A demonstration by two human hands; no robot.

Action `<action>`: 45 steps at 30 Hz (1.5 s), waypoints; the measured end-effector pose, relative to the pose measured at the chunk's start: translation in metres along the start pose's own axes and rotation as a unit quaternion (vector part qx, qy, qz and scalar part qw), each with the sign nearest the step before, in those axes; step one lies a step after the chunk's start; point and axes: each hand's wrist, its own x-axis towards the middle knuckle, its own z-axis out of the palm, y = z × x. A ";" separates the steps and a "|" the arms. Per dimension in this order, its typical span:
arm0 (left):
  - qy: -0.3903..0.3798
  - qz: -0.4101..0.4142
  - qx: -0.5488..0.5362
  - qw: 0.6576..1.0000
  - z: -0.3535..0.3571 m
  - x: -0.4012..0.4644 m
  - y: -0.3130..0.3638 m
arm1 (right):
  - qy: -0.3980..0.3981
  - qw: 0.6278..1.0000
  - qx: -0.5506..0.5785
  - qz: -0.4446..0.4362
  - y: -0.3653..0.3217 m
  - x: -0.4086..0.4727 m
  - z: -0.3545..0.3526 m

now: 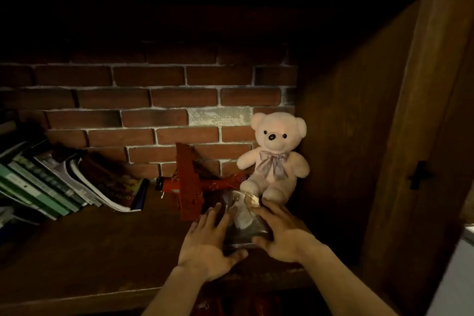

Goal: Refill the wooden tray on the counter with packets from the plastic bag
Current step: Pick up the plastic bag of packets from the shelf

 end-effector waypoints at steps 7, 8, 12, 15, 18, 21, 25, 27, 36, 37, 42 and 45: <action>-0.056 -0.030 0.000 0.998 0.011 0.003 -0.002 | -0.022 1.000 0.010 0.001 0.001 0.003 0.016; -0.060 -0.031 0.004 0.998 0.012 0.004 -0.003 | -0.026 1.000 0.004 0.003 0.002 0.003 0.017; -0.064 -0.034 -0.004 0.997 0.012 0.003 -0.003 | -0.026 1.000 0.003 0.004 0.000 0.003 0.020; -0.053 -0.027 -0.002 0.998 0.009 0.003 -0.002 | -0.017 1.000 -0.002 0.007 -0.002 0.003 0.019; -0.041 -0.020 0.009 0.999 0.004 0.002 0.000 | -0.010 1.000 -0.004 0.003 -0.002 0.003 0.017; -0.040 -0.017 0.010 0.999 -0.001 0.001 0.000 | 0.001 1.000 -0.011 0.003 -0.004 0.003 0.015; -0.050 -0.022 -0.008 0.999 -0.007 -0.002 0.002 | 0.009 1.000 -0.021 0.016 -0.007 0.003 0.009; -0.052 -0.031 -0.026 0.998 -0.009 -0.002 0.003 | 0.027 0.999 -0.017 0.011 -0.009 0.002 0.005; -0.016 -0.045 -0.024 0.999 -0.025 -0.003 0.008 | 0.091 0.996 -0.004 -0.015 -0.021 0.005 -0.025; 0.003 -0.041 -0.023 0.999 -0.027 -0.003 0.008 | 0.098 0.995 -0.003 -0.019 -0.021 0.006 -0.027; 0.052 -0.057 0.005 0.997 -0.052 -0.002 0.009 | 0.138 0.990 -0.002 -0.031 -0.023 0.006 -0.041; 0.105 -0.031 -0.015 0.994 -0.068 -0.003 0.010 | 0.150 0.988 0.007 -0.033 -0.026 0.006 -0.051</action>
